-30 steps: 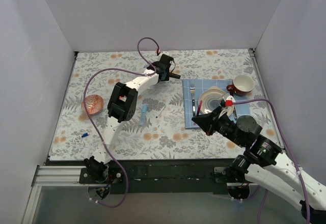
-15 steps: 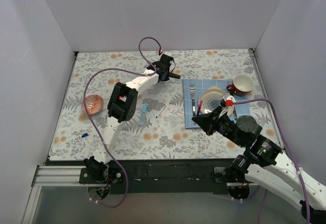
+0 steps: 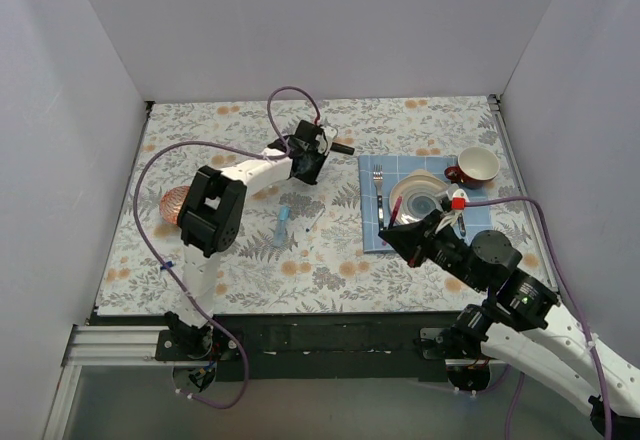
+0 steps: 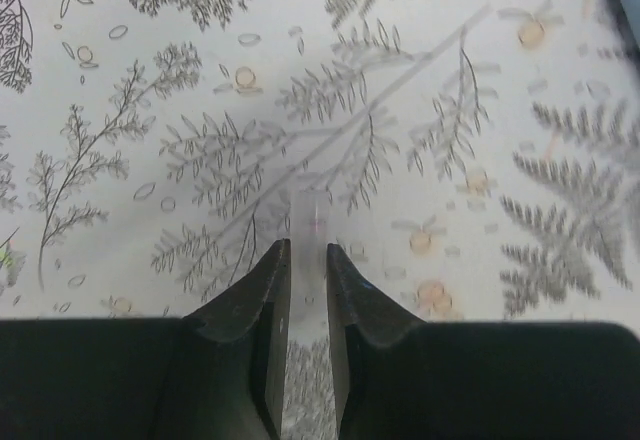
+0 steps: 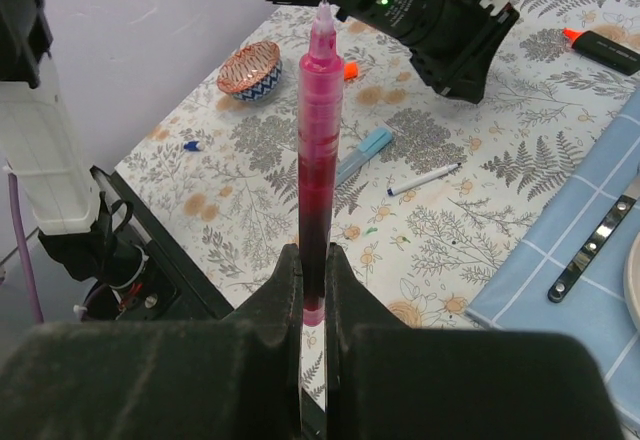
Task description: Insert the pens into the pen caps
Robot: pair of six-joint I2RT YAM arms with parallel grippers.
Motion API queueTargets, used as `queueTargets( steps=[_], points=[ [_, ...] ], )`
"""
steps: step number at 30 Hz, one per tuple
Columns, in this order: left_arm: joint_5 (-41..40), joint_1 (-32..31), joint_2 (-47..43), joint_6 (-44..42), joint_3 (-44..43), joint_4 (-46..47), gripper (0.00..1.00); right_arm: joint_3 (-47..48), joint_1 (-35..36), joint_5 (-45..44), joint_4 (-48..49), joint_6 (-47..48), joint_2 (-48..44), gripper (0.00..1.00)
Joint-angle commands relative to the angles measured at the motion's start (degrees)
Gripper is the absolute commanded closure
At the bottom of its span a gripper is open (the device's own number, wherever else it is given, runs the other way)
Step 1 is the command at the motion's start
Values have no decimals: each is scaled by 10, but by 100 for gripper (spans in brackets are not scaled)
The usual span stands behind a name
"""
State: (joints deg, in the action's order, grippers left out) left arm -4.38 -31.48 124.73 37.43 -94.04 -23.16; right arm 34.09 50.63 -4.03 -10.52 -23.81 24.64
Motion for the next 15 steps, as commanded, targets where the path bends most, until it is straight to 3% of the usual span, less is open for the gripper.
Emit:
queueTargets(
  steps=[1,2,5,6,9,15],
  points=[
    [68,-2,-132,-131,77,2,100,24,-1,-18,6,-2,-13,99],
    [121,-2,-174,-190,96,5,100,27,-2,-26,-1,-1,-13,99],
    [201,-3,-249,-254,209,49,100,36,-2,-37,-11,2,-26,99],
    [231,-2,-299,-330,248,79,100,37,-2,-41,-13,3,-30,99],
    [329,-3,-388,-454,350,90,100,41,-1,-57,-17,3,-50,99],
    [411,-30,-435,-552,408,-14,100,31,-1,-53,-10,-8,-64,99]
  ],
)
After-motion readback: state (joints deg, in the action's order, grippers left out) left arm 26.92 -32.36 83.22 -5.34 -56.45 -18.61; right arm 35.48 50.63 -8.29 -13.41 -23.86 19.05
